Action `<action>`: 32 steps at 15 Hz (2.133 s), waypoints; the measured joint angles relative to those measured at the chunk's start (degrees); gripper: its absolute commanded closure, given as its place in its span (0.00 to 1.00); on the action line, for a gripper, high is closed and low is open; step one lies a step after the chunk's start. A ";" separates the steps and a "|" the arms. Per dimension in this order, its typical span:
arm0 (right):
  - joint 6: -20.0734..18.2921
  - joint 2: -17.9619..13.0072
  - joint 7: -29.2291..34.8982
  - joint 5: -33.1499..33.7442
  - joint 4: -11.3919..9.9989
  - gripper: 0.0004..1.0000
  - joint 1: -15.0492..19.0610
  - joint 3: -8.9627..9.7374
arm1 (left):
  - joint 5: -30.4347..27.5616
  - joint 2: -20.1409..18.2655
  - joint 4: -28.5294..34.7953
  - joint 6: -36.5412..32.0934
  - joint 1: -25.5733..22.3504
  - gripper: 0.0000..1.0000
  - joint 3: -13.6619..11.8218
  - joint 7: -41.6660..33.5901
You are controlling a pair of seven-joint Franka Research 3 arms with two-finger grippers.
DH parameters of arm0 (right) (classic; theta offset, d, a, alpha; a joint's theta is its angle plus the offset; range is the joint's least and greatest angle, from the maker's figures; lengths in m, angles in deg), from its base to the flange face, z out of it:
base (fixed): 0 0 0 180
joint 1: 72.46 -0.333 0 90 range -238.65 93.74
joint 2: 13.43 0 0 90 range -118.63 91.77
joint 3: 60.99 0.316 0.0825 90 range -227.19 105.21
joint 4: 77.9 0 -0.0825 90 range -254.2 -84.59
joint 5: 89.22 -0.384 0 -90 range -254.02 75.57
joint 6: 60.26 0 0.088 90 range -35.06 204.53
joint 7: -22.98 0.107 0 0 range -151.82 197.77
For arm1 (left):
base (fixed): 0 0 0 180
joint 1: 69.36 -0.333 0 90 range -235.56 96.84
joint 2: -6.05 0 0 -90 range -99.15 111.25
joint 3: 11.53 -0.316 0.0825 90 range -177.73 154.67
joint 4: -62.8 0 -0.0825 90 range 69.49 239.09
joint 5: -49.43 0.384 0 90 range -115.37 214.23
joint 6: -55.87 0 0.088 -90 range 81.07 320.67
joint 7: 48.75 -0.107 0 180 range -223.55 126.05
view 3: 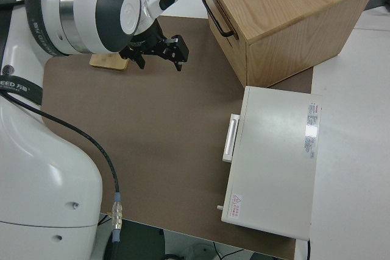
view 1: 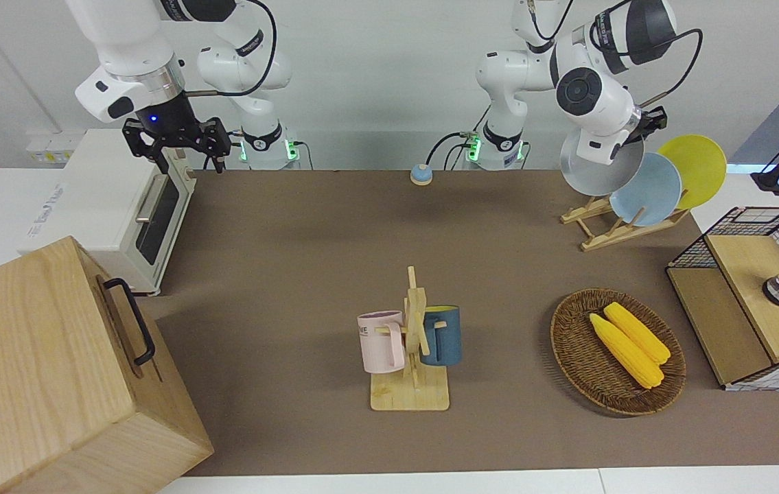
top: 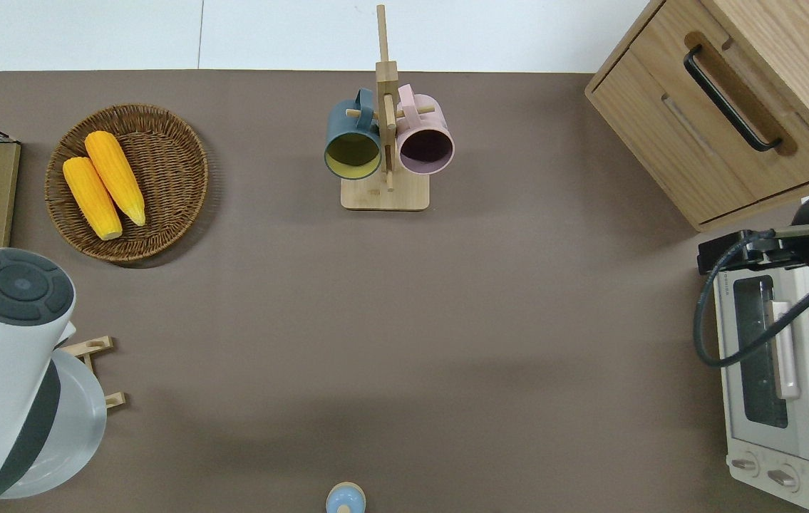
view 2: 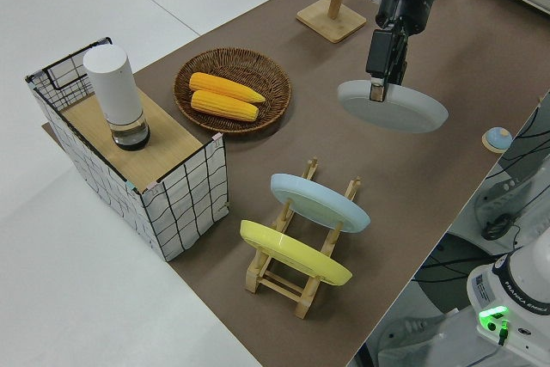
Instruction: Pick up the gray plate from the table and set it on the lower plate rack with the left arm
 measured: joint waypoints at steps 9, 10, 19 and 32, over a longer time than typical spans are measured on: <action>0.00 0.00 0.00 0.00 0.00 0.02 0.00 0.00 | 7.71 4.04 5.53 -1.72 0.29 1.00 2.80 11.44; 0.00 0.00 0.00 0.00 0.00 0.02 0.00 0.00 | 8.68 4.12 6.50 -1.55 0.37 1.00 2.80 12.63; 0.00 0.00 0.00 0.00 0.00 0.02 0.00 0.00 | 14.58 7.35 12.91 4.87 0.23 1.00 2.13 24.31; 0.00 0.00 0.00 0.00 0.00 0.02 0.00 0.00 | 18.63 8.88 17.79 7.34 -1.59 1.00 1.65 31.55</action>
